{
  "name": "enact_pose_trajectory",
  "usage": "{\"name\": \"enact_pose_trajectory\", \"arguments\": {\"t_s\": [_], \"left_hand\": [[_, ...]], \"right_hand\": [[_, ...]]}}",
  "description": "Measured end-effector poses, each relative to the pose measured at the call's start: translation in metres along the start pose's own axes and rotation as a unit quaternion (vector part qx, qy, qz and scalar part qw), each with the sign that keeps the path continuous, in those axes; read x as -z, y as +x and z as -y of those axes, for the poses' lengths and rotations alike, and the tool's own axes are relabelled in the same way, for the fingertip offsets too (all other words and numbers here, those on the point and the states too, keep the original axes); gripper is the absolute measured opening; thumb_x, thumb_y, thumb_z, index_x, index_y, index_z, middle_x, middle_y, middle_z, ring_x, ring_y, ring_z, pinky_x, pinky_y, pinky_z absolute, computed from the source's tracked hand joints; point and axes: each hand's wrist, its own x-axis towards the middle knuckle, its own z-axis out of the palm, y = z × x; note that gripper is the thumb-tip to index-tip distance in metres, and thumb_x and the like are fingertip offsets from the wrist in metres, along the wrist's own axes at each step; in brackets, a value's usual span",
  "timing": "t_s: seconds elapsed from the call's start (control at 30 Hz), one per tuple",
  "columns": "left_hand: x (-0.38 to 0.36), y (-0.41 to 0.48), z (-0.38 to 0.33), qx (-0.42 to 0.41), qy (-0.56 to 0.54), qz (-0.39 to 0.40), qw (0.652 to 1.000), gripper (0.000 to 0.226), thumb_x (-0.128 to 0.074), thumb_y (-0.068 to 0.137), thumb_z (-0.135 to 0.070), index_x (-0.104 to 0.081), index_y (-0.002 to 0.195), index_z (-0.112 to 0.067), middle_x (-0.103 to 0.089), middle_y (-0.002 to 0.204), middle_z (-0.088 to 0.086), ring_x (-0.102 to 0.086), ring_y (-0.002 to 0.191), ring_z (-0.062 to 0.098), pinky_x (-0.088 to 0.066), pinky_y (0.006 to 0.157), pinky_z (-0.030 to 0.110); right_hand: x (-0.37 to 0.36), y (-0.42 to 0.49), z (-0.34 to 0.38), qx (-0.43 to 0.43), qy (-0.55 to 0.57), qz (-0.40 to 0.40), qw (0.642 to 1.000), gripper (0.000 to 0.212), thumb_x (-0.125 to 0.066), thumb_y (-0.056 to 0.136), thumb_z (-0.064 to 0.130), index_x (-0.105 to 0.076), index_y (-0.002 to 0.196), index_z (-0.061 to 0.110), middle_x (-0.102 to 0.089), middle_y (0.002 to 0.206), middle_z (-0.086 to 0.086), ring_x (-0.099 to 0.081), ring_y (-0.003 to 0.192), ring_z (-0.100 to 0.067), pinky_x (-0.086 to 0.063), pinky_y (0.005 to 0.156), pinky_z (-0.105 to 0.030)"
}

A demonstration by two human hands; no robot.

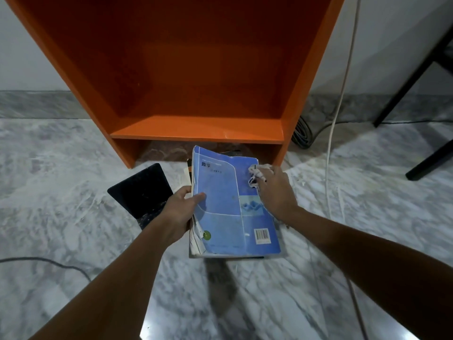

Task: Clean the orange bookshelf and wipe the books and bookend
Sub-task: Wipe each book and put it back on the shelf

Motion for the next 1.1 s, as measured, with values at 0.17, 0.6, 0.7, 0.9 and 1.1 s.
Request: {"name": "enact_pose_trajectory", "arguments": {"t_s": [0.17,0.6,0.7,0.9,1.1], "left_hand": [[-0.008,0.001,-0.002,0.001,-0.002,0.048,0.999,0.013,-0.059,0.098,-0.018,-0.061,0.111,-0.018,-0.069,0.115,0.014,-0.066,0.101,0.039,-0.052,0.093,0.057],[-0.01,-0.001,-0.004,-0.055,0.082,0.114,0.989,0.029,-0.062,0.097,-0.013,-0.062,0.125,-0.021,-0.074,0.111,0.009,-0.071,0.098,0.032,-0.059,0.085,0.048],[-0.008,-0.003,0.002,-0.072,0.114,0.114,0.984,0.024,-0.061,0.097,-0.013,-0.064,0.121,-0.018,-0.074,0.111,0.011,-0.072,0.096,0.031,-0.058,0.086,0.05],[0.002,-0.006,0.002,-0.067,0.133,0.106,0.983,0.017,-0.06,0.098,-0.023,-0.064,0.112,-0.032,-0.072,0.109,0.003,-0.07,0.097,0.03,-0.06,0.083,0.048],[-0.001,0.0,-0.008,-0.063,0.09,0.078,0.991,0.024,-0.06,0.098,-0.018,-0.065,0.12,-0.024,-0.071,0.11,0.011,-0.069,0.093,0.034,-0.057,0.08,0.045]], "right_hand": [[0.006,-0.041,0.044,0.258,0.103,0.067,0.958,0.025,-0.054,0.091,0.011,-0.067,0.112,0.015,-0.062,0.121,-0.009,-0.054,0.114,-0.025,-0.047,0.097,-0.036],[-0.001,-0.002,0.078,0.233,0.164,0.034,0.958,0.035,-0.052,0.099,0.013,-0.06,0.132,0.021,-0.049,0.139,-0.009,-0.043,0.128,-0.022,-0.039,0.099,-0.033],[-0.014,-0.001,0.09,0.271,0.158,0.022,0.949,0.047,-0.057,0.089,0.0,-0.06,0.133,0.015,-0.052,0.133,-0.016,-0.044,0.127,-0.03,-0.04,0.101,-0.037],[-0.016,0.047,0.033,-0.005,0.041,-0.019,0.999,0.036,-0.048,0.097,0.006,-0.057,0.131,0.012,-0.049,0.128,-0.014,-0.049,0.115,-0.033,-0.04,0.091,-0.036],[0.005,-0.027,0.057,0.095,0.159,-0.018,0.983,0.037,-0.037,0.101,0.034,-0.061,0.126,0.024,-0.053,0.13,-0.001,-0.047,0.12,-0.017,-0.042,0.103,-0.034]]}}
